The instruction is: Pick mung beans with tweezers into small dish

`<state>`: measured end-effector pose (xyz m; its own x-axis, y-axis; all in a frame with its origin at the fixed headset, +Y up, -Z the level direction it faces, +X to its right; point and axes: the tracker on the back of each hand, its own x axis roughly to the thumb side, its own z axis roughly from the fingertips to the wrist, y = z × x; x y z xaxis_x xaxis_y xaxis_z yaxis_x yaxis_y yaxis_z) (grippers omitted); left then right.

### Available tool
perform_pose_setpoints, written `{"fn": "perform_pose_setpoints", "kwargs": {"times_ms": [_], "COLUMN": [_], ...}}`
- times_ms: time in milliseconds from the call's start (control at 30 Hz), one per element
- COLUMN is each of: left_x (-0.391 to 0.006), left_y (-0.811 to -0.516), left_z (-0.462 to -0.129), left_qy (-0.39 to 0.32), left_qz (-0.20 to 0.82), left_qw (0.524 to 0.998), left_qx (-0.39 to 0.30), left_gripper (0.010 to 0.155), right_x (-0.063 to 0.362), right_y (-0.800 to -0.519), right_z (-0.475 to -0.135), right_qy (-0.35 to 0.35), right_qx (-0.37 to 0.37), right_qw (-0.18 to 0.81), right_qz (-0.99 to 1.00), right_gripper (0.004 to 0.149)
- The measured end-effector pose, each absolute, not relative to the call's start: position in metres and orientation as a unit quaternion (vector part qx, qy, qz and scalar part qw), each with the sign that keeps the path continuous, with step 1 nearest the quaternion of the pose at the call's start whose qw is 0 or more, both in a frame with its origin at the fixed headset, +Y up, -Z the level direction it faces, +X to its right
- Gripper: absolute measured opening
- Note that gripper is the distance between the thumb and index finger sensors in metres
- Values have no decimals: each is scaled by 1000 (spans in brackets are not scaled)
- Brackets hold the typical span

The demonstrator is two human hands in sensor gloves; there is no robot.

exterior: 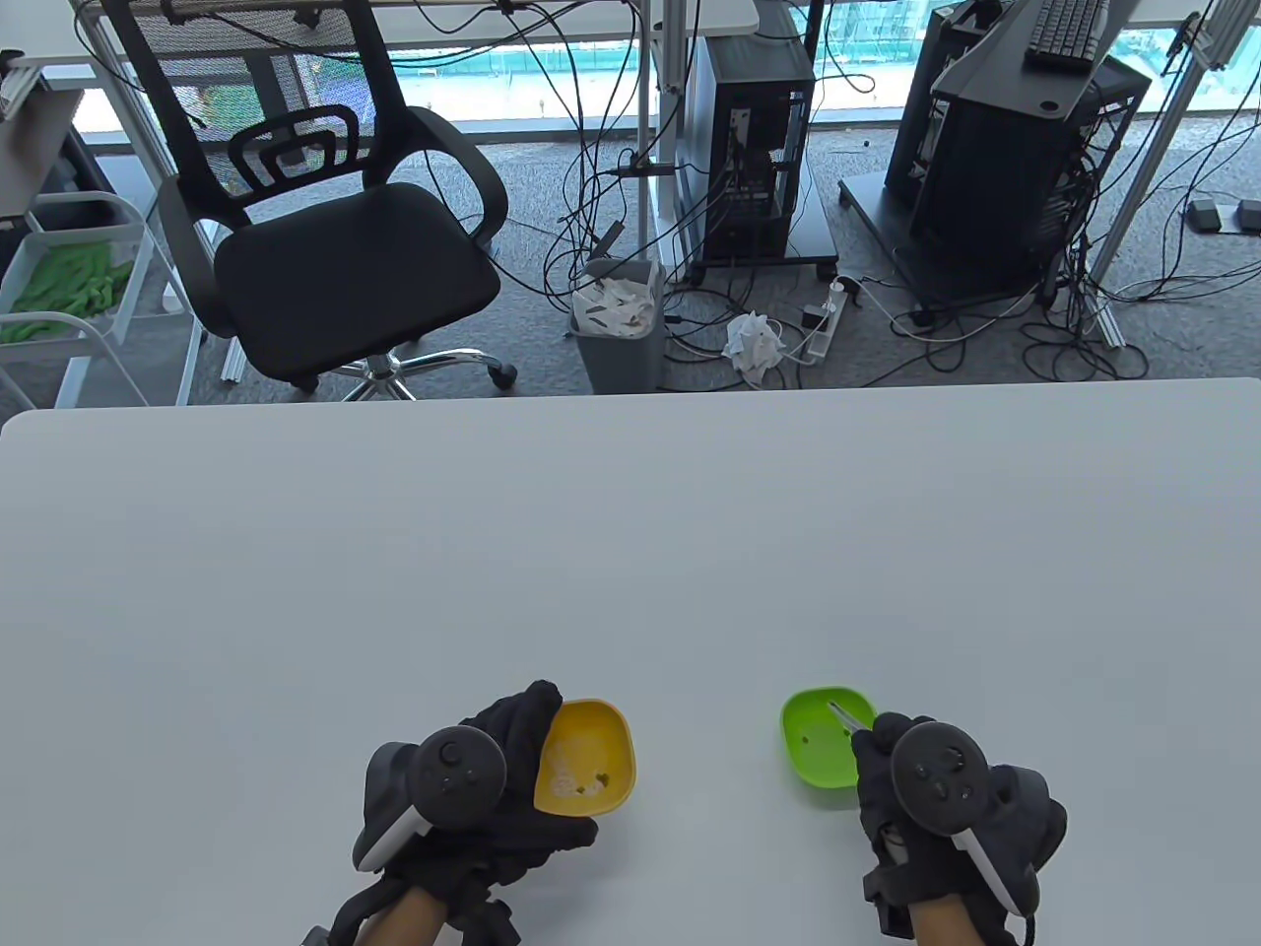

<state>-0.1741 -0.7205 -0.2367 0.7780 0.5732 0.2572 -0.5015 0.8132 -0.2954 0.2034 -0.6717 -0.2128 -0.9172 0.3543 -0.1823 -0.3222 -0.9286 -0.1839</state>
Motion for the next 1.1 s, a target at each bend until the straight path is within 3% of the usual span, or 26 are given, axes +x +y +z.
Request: {"fn": "perform_pose_setpoints", "kwargs": {"times_ms": [833,967,1100], "left_x": [-173,-173,-173], "left_y": [-721,-721,-721], "left_z": [-235,-235,-236], "left_qy": [-172,-171,-172], "left_qz": [284,285,285], "left_qw": [937,937,937], "left_qx": [-109,-107,-110], "left_gripper": [120,120,120], "right_x": [201,182,133], "right_y": [-686,-676,-654], "right_z": [-214,-214,-212], "right_qy": [-46,-69,-81], "right_qx": [-104,-52,46], "right_qw": [187,189,186], "right_qz": [976,978,978], "right_gripper": [37,38,39]}}
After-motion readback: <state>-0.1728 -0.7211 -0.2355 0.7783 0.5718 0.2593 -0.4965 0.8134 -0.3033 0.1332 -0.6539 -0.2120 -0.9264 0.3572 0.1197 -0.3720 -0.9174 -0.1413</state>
